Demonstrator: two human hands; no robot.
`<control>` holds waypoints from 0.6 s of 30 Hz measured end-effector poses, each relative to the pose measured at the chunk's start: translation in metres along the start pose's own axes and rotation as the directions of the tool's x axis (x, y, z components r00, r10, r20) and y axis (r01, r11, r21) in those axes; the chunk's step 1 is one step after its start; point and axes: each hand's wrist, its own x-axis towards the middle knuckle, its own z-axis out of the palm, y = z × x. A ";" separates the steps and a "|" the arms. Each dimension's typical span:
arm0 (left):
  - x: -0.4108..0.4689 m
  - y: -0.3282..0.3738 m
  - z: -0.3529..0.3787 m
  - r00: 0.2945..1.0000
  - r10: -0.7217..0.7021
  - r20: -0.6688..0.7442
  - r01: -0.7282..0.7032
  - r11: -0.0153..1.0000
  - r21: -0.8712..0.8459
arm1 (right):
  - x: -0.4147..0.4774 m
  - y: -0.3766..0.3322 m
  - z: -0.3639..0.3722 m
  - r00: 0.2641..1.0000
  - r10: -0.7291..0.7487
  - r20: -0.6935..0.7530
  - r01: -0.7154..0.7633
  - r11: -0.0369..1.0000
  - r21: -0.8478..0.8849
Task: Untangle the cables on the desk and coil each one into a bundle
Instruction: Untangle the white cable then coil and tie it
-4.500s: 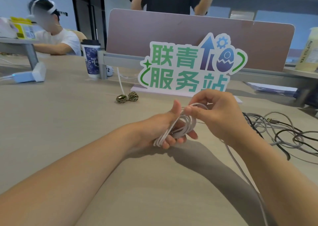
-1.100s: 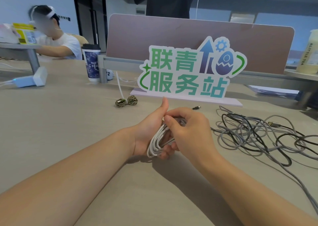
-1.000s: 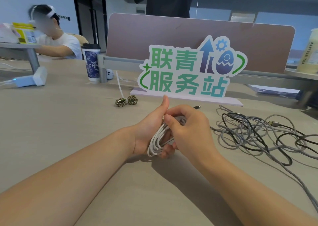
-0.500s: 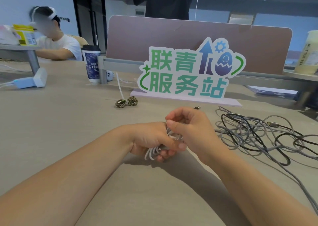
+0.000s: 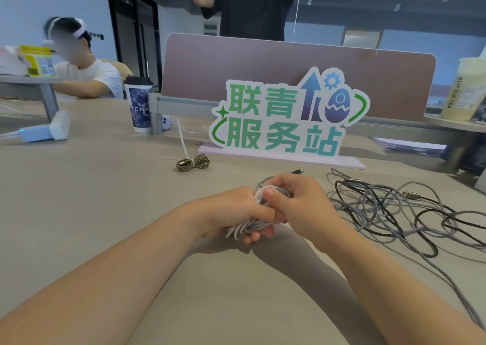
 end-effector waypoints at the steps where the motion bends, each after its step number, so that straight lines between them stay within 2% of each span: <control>1: 0.000 0.001 -0.002 1.000 -0.014 0.017 0.015 1.000 -0.027 | 0.000 0.000 -0.001 1.000 0.000 -0.019 0.000 1.000 0.019; 6: -0.003 0.000 -0.006 0.984 -0.064 0.167 0.076 0.995 -0.071 | -0.002 -0.004 -0.005 1.000 0.020 -0.017 -0.017 0.984 0.177; 9: -0.004 0.002 0.000 0.982 -0.072 0.172 0.096 0.986 -0.136 | 0.001 -0.005 -0.009 0.998 0.068 0.008 -0.067 0.938 0.339; 11: -0.005 0.006 0.006 0.991 -0.060 0.121 0.075 0.989 -0.128 | 0.003 -0.005 -0.014 0.996 0.092 0.024 -0.094 0.925 0.369; 14: -0.003 0.012 0.021 0.997 0.002 -0.076 -0.002 1.000 0.007 | 0.007 -0.003 -0.020 0.996 0.092 0.014 -0.091 0.923 0.374; 16: 0.003 0.020 0.033 0.986 0.006 -0.168 -0.013 0.999 -0.041 | 0.009 0.000 -0.028 0.995 0.098 -0.005 -0.089 0.924 0.371; 18: 0.011 0.031 0.044 0.982 -0.028 -0.189 0.006 0.993 -0.118 | 0.010 0.001 -0.039 0.990 0.138 -0.013 -0.126 0.935 0.330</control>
